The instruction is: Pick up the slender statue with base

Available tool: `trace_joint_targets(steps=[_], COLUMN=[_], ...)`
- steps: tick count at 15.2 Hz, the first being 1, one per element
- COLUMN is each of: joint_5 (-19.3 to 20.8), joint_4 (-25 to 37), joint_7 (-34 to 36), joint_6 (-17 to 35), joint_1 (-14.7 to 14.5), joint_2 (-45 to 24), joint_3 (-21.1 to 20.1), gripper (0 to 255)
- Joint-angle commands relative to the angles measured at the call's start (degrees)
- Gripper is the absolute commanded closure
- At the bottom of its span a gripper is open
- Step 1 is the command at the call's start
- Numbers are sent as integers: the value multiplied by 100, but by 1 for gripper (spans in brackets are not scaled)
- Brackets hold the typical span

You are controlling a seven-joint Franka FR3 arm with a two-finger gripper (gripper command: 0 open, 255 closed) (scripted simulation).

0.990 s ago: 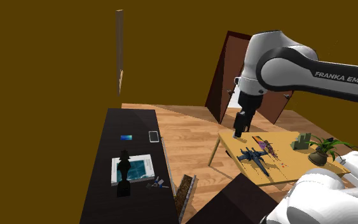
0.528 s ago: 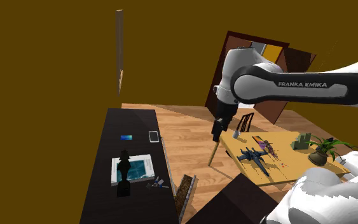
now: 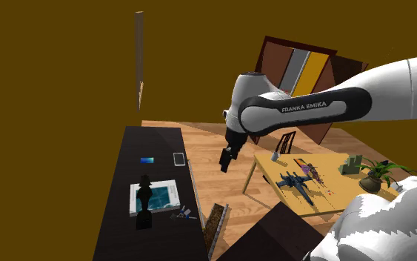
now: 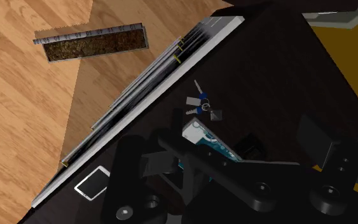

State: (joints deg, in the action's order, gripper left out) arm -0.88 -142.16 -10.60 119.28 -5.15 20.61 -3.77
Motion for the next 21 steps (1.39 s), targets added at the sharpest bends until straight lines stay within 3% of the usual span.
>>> trace_joint_targets(steps=[1,11,21], joint_5=[-73,-348,-358], joint_4=[129,1110,2683], joint_7=[-54,-308,-493], joint_6=[343,1729,2476], joint_1=[-73,-397,-705], joint_2=[-377,-2324,-4219], joint_3=[-41,-311,-589], gripper=[0,0,0])
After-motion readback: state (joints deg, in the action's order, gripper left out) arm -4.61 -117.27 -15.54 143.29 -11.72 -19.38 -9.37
